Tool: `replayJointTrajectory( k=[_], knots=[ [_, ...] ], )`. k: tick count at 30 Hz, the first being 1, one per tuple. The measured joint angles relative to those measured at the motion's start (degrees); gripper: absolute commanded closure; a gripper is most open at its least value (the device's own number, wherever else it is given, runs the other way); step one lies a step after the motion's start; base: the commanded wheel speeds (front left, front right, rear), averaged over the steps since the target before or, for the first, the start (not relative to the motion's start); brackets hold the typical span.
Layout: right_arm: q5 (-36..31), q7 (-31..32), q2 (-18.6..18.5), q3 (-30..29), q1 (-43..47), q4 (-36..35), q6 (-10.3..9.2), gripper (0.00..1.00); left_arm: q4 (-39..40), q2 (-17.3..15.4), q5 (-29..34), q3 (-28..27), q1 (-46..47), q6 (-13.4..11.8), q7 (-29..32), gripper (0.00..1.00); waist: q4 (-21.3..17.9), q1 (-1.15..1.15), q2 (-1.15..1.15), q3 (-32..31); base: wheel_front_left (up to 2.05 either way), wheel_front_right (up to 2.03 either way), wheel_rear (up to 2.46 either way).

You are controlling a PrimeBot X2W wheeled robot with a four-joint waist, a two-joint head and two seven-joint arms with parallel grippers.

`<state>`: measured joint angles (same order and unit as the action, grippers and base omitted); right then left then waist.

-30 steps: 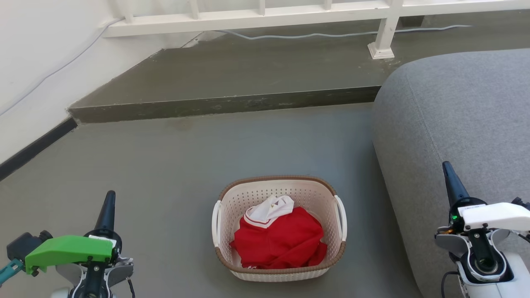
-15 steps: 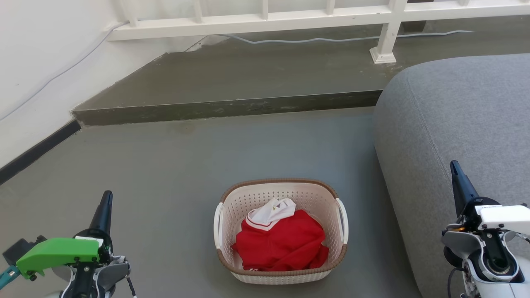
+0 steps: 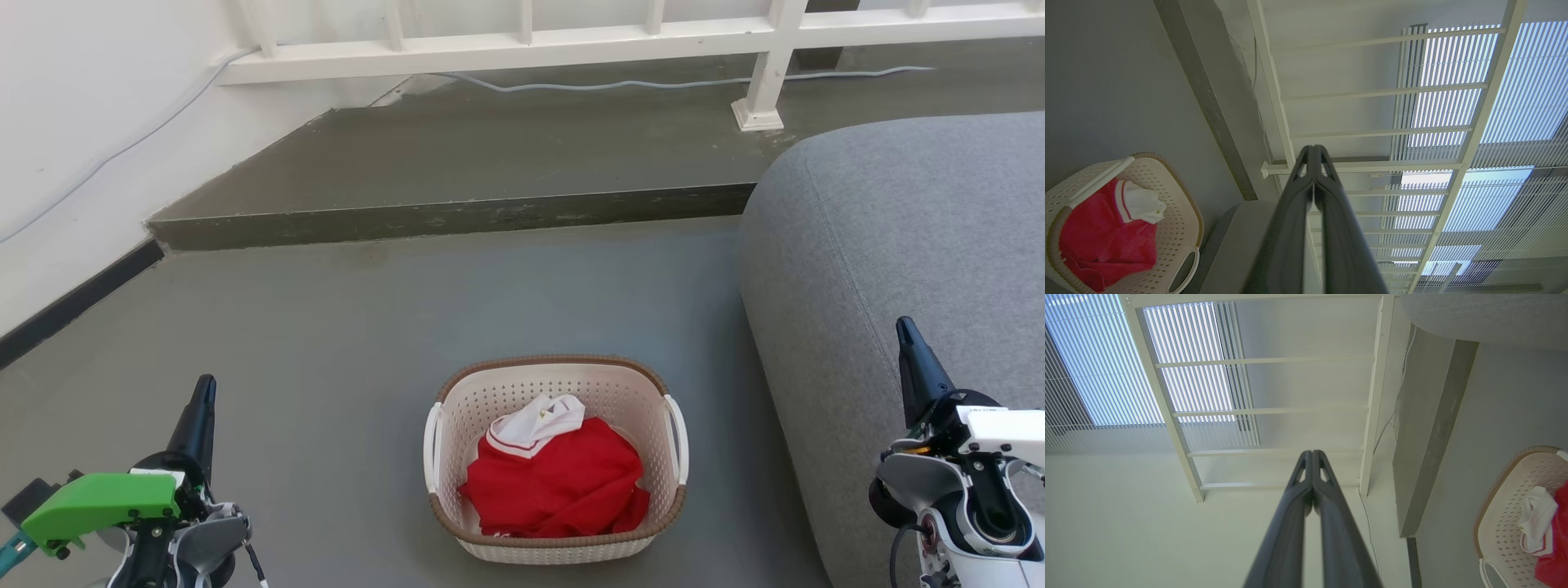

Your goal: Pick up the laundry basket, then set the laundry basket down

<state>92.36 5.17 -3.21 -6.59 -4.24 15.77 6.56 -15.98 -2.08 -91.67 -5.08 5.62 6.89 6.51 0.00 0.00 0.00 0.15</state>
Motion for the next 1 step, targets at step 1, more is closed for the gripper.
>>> replayJointTrajectory(
  k=[1],
  knots=[
    [0.0, 0.0, 0.0, 0.0, 0.0, 0.0, 0.0, 1.0, 0.0, 0.0, 0.0, 0.0, 0.0, 0.0, 0.0, 1.0, 0.0, 0.0, 0.0, 0.0, 0.0, 0.0, 0.0]
  ],
)
